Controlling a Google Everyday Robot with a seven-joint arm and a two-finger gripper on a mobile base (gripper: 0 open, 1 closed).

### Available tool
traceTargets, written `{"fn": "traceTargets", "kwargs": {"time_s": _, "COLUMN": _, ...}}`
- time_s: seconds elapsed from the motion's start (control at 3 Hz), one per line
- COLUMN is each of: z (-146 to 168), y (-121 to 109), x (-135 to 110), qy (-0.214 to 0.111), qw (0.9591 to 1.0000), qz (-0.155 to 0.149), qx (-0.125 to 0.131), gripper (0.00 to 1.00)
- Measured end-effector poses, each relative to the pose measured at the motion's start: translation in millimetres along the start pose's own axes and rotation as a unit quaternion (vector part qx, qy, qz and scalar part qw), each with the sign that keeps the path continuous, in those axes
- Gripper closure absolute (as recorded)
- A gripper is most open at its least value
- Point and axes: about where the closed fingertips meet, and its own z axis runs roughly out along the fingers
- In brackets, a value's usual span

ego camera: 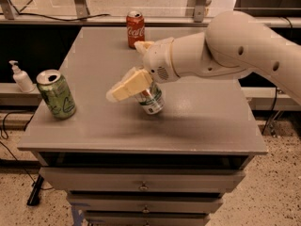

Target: Knock 7up can over

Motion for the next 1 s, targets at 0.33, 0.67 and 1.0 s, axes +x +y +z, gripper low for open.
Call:
{"fn": "traceTargets", "kwargs": {"time_s": 0.33, "z": 38.1, "y": 6.6, "x": -27.0, "qy": -0.003, "qw": 0.9999, "qz": 0.008, "qx": -0.009, "gripper": 0.00}}
{"fn": "traceTargets", "kwargs": {"time_s": 0.67, "z": 32.5, "y": 1.7, "x": -17.9, "qy": 0.002, "qw": 0.9999, "qz": 0.003, "qx": -0.011, "gripper": 0.00}}
{"fn": "traceTargets", "kwargs": {"time_s": 1.0, "z": 3.9, "y": -14.0, "x": 1.2, "qy": 0.013, "qw": 0.9999, "qz": -0.011, "qx": -0.001, "gripper": 0.00}}
